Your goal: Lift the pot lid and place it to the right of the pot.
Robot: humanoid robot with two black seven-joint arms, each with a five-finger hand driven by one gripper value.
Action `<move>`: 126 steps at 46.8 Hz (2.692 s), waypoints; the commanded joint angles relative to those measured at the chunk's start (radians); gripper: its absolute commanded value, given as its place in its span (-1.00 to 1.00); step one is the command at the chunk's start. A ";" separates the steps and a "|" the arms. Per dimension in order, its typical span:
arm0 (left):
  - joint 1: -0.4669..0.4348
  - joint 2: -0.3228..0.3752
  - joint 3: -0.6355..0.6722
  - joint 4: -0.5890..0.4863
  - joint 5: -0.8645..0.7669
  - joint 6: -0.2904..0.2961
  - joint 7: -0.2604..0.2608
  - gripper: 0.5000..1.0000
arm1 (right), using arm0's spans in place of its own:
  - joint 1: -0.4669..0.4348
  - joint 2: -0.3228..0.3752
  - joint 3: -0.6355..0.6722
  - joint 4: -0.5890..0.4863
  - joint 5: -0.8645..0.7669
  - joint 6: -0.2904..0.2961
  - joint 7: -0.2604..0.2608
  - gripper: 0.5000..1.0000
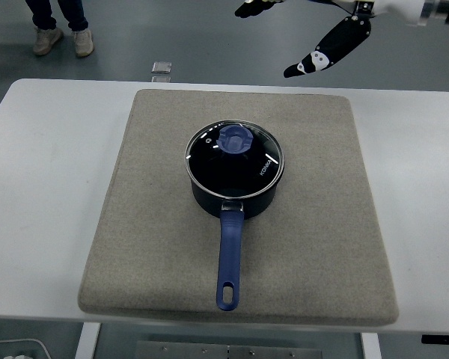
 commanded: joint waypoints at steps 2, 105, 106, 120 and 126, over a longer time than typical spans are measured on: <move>0.000 0.000 0.000 0.000 0.000 0.000 -0.001 1.00 | 0.000 0.002 0.000 0.024 -0.075 -0.047 0.006 0.48; 0.000 0.000 0.000 0.000 0.000 0.000 0.001 1.00 | -0.232 0.199 -0.054 -0.031 -0.472 -0.343 0.029 0.41; 0.000 0.000 0.000 0.000 0.000 0.000 0.001 1.00 | -0.232 0.199 -0.054 -0.032 -0.472 -0.345 0.029 0.41; 0.000 0.000 0.000 0.000 0.000 0.000 0.001 1.00 | -0.244 0.211 -0.055 -0.046 -0.477 -0.358 0.029 0.41; 0.000 0.000 0.000 0.000 0.000 0.000 0.001 1.00 | -0.248 0.216 -0.057 -0.054 -0.486 -0.360 0.029 0.41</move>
